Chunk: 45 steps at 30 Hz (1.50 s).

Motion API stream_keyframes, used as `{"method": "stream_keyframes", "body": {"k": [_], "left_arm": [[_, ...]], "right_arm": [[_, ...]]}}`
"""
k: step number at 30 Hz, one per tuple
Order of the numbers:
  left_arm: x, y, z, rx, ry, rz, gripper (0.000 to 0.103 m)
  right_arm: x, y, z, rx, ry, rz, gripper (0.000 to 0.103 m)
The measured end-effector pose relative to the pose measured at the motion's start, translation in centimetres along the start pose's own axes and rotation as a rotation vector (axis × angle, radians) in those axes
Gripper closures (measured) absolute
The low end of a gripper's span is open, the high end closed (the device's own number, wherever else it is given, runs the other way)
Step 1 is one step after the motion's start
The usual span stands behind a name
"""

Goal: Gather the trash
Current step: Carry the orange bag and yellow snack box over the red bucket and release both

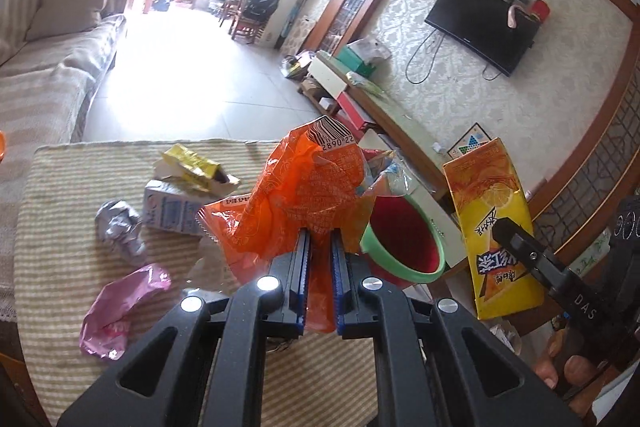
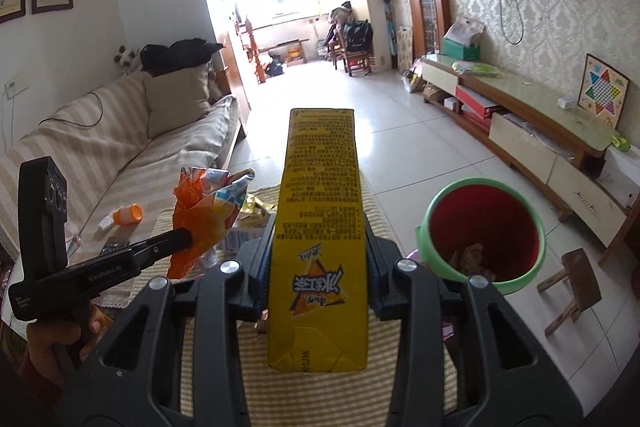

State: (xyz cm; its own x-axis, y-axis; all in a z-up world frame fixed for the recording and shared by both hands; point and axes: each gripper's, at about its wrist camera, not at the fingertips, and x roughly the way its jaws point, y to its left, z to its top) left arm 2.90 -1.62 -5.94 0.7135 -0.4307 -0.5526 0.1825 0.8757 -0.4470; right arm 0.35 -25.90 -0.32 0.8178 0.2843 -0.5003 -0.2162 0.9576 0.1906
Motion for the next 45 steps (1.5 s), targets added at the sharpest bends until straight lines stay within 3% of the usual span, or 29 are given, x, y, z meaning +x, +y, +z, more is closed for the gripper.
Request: {"method": "stream_keyframes", "body": {"k": [7, 15, 25, 35, 38, 42, 45], "left_arm": [[0.5, -4.4, 2.1, 0.076, -0.033, -0.042, 0.096], [3.0, -8.1, 3.3, 0.126, -0.014, -0.099, 0.096], [12.2, -14.3, 3.0, 0.193, 0.114, -0.23, 0.096], [23.7, -20.3, 2.2, 0.315, 0.25, -0.252, 0.094], [25.5, -21.3, 1.6, 0.343, 0.259, -0.254, 0.09], [25.9, -21.6, 1.7, 0.346, 0.231, -0.238, 0.052], [25.0, -20.9, 1.9, 0.321, 0.211, -0.233, 0.05]], "right_arm": [[-2.9, -3.3, 1.4, 0.049, -0.108, -0.057, 0.067], [-2.9, -6.9, 1.3, 0.117, -0.118, -0.097, 0.067], [-3.1, -13.6, -0.3, 0.232, -0.102, -0.197, 0.067], [-3.3, -19.9, -3.0, 0.341, -0.076, -0.265, 0.067], [-3.1, -21.2, -3.9, 0.362, -0.059, -0.284, 0.067], [-2.5, -22.1, -4.8, 0.382, -0.038, -0.297, 0.067], [-1.7, -22.5, -5.0, 0.39, -0.026, -0.297, 0.067]]}}
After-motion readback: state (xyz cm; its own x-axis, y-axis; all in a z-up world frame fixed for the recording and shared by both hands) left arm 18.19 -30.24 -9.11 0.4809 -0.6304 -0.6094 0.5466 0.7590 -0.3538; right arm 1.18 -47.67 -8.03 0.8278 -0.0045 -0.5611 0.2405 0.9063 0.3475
